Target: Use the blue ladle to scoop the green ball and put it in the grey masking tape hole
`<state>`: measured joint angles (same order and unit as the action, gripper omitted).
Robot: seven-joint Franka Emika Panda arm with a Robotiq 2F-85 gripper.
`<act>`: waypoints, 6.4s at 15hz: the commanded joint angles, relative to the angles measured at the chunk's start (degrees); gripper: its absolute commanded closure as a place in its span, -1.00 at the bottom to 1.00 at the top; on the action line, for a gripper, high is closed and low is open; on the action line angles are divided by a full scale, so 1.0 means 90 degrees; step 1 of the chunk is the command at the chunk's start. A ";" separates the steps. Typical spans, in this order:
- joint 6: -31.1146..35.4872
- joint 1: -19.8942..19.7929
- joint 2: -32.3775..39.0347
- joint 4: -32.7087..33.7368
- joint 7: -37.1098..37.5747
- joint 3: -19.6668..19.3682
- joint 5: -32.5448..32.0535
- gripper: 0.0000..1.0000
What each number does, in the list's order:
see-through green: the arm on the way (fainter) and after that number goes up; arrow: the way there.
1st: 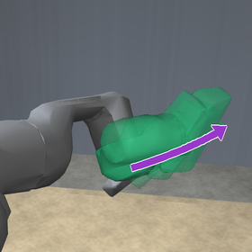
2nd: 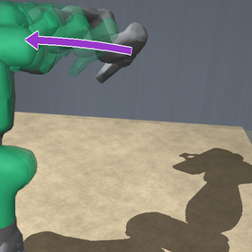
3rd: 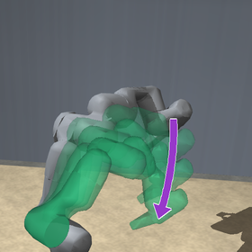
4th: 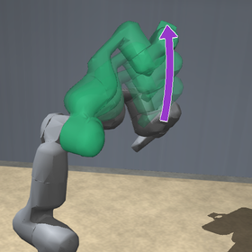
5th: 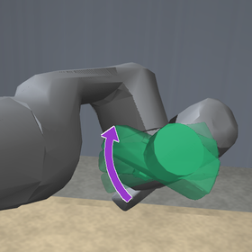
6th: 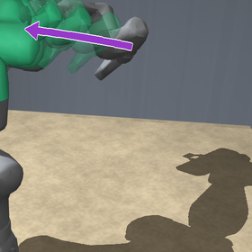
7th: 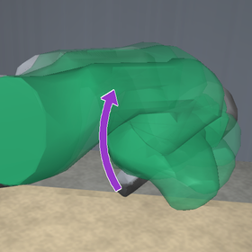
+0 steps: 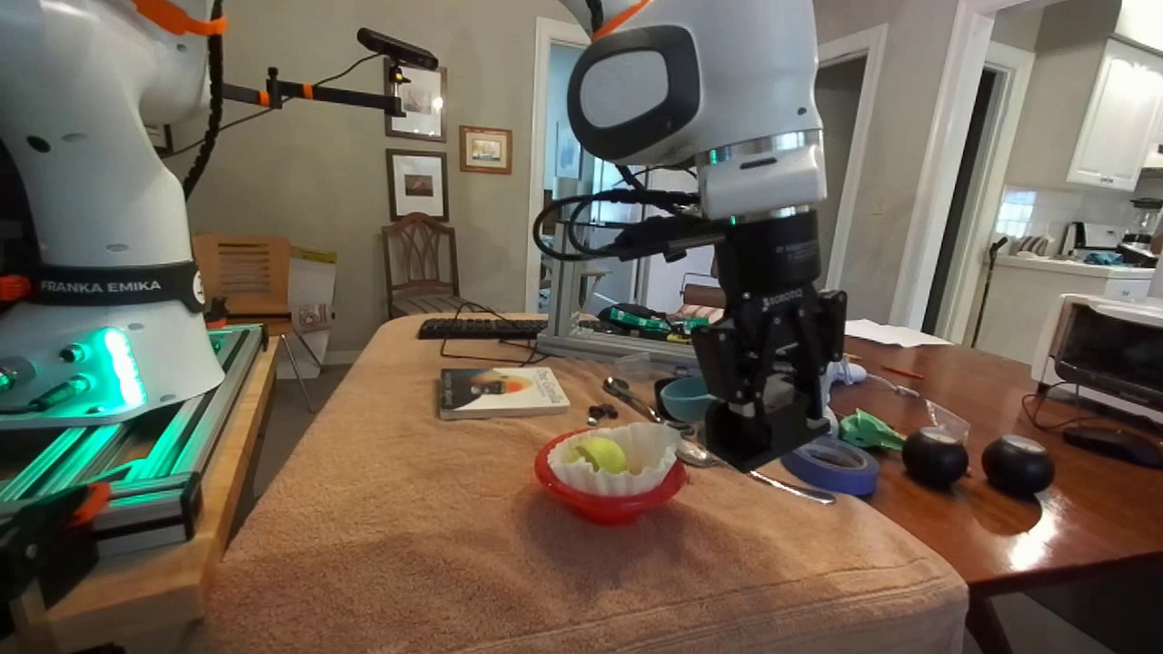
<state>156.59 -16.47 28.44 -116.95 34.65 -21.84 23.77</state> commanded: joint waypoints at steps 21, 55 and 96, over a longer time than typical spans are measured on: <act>0.1812 0.6028 0.0389 -0.2624 0.3268 -0.5801 -0.2509 0.30; 0.2255 0.6763 0.3223 -0.2339 0.3187 -0.5159 -0.1443 0.30; 0.0550 0.5574 0.2397 -0.1442 0.1779 -0.4080 -0.0763 0.30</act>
<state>164.81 35.87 53.56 -131.11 47.23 -59.70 16.16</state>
